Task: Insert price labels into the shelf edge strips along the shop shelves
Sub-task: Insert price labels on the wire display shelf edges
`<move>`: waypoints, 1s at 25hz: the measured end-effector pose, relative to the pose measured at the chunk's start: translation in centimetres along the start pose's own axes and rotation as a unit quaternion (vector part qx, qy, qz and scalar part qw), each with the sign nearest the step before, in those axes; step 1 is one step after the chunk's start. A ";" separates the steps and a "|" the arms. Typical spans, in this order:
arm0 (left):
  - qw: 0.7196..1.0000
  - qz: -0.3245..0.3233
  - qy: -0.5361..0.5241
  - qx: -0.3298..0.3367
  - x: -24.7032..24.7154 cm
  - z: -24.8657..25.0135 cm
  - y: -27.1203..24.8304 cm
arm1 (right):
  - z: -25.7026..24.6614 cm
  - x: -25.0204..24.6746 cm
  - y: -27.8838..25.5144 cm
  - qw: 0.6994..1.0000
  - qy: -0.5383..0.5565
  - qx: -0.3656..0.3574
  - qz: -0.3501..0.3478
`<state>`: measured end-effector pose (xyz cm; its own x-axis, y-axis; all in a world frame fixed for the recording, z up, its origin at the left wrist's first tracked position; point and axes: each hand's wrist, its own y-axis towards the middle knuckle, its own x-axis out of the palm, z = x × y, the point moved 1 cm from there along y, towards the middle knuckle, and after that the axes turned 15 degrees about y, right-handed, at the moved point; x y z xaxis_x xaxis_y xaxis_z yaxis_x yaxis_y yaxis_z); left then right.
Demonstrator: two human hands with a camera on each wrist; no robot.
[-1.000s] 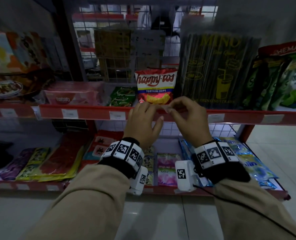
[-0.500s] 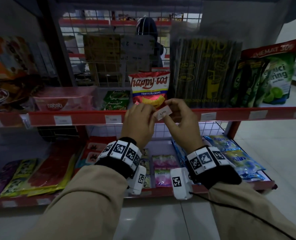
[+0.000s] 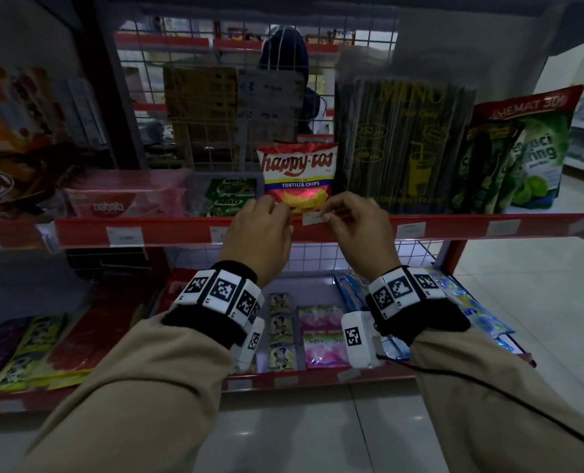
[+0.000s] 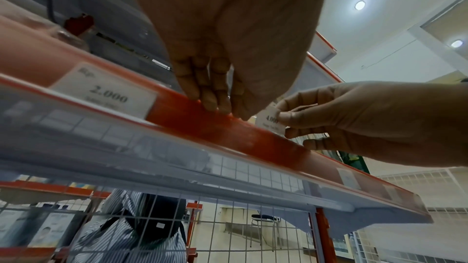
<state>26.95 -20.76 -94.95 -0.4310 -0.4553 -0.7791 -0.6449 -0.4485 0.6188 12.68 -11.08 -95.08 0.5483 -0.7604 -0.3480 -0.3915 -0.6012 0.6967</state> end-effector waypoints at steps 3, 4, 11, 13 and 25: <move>1.000 0.005 -0.021 0.004 0.2 -0.3 -0.3 | 0.3 0.7 0.2 1.000 -0.008 -0.020 0.010; 1.000 0.011 -0.029 0.003 0.3 -0.2 -0.4 | 0.3 0.8 0.2 0.999 -0.004 -0.031 0.016; 0.999 0.039 -0.037 0.004 1.1 0.0 -0.7 | 0.3 0.9 -0.1 0.998 -0.017 -0.027 -0.048; 0.999 0.044 -0.022 -0.002 1.3 0.1 -0.7 | 0.2 0.5 -0.2 0.997 -0.024 -0.027 -0.070; 0.999 0.054 0.005 0.002 1.9 0.2 -1.0 | -0.3 0.1 0.1 0.974 -0.174 -0.019 -0.142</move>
<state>26.67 -21.05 -97.01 -0.4917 -0.5095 -0.7062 -0.5969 -0.3933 0.6993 12.86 -11.15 -94.84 0.3445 -0.6060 -0.7170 -0.2289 -0.7949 0.5619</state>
